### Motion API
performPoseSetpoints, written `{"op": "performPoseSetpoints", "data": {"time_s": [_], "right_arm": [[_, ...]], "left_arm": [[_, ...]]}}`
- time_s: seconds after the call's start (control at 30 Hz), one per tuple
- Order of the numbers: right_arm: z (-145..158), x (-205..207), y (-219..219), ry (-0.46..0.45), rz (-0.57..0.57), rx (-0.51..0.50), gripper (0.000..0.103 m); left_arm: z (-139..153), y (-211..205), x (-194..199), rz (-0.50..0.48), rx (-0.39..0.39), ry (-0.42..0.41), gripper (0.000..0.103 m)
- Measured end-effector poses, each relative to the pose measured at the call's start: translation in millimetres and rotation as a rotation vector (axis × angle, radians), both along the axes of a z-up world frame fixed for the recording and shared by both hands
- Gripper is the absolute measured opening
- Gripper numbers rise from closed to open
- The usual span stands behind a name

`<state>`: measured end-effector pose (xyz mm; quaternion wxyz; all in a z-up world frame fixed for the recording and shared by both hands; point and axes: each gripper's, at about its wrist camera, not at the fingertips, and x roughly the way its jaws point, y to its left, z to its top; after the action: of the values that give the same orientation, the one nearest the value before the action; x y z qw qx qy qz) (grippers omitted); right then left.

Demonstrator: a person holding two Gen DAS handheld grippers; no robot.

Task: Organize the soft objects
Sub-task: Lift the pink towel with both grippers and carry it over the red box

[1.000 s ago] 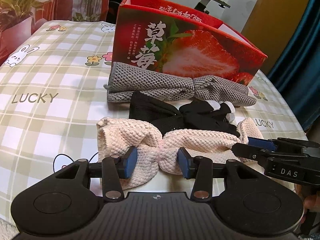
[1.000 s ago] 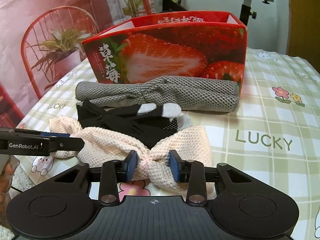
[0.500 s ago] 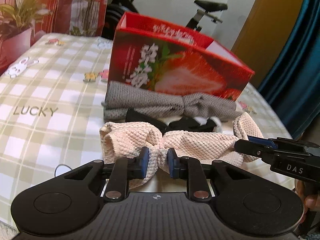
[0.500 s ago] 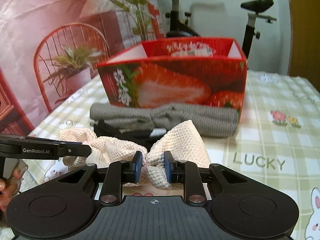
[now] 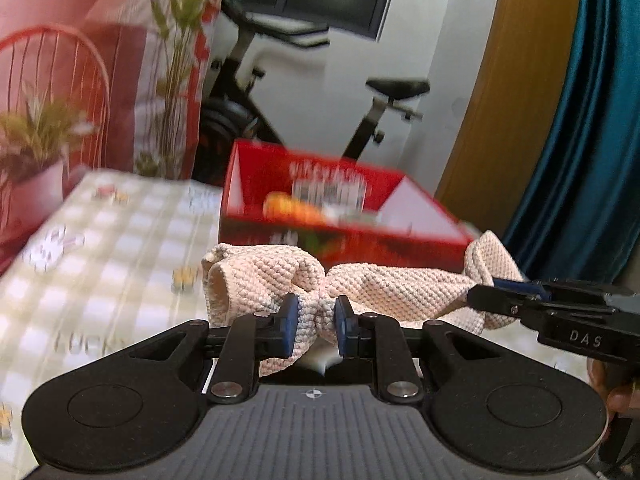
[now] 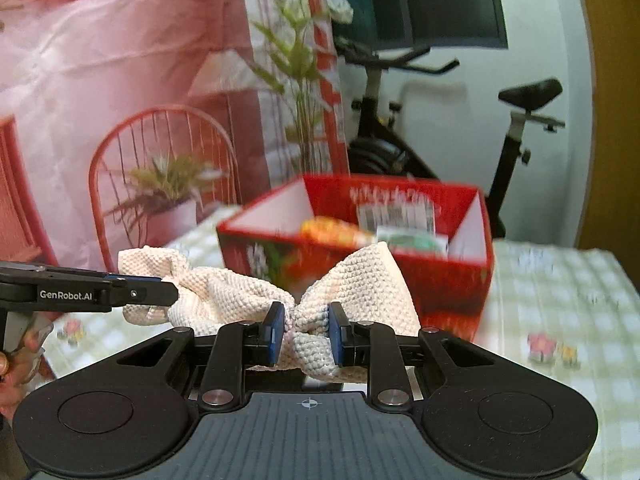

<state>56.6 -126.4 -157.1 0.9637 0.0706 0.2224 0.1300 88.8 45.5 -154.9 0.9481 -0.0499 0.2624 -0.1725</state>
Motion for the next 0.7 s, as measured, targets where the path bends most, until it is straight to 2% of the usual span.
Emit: {"op": "performPoseSetpoints", "data": {"time_s": [0.13, 0.23, 0.4, 0.5, 0.7], "right_arm": [[21, 18, -11, -0.042, -0.016, 0.026, 0.021], [34, 36, -19, -0.073, -0.022, 0.002, 0.021], [45, 72, -32, -0.079, -0.032, -0.037, 0.021], [45, 99, -41, -0.053, -0.039, -0.051, 0.021], [26, 149, -47, 0.048, -0.022, -0.094, 0.021]], "left_arm": [[22, -7, 18, -0.005, -0.013, -0.056, 0.019], [33, -14, 38, -0.009, -0.014, -0.077, 0.019], [43, -24, 79, -0.04, -0.005, -0.066, 0.019], [42, -32, 108, -0.059, 0.011, -0.028, 0.019], [20, -47, 167, -0.115, 0.06, 0.122, 0.016]]}}
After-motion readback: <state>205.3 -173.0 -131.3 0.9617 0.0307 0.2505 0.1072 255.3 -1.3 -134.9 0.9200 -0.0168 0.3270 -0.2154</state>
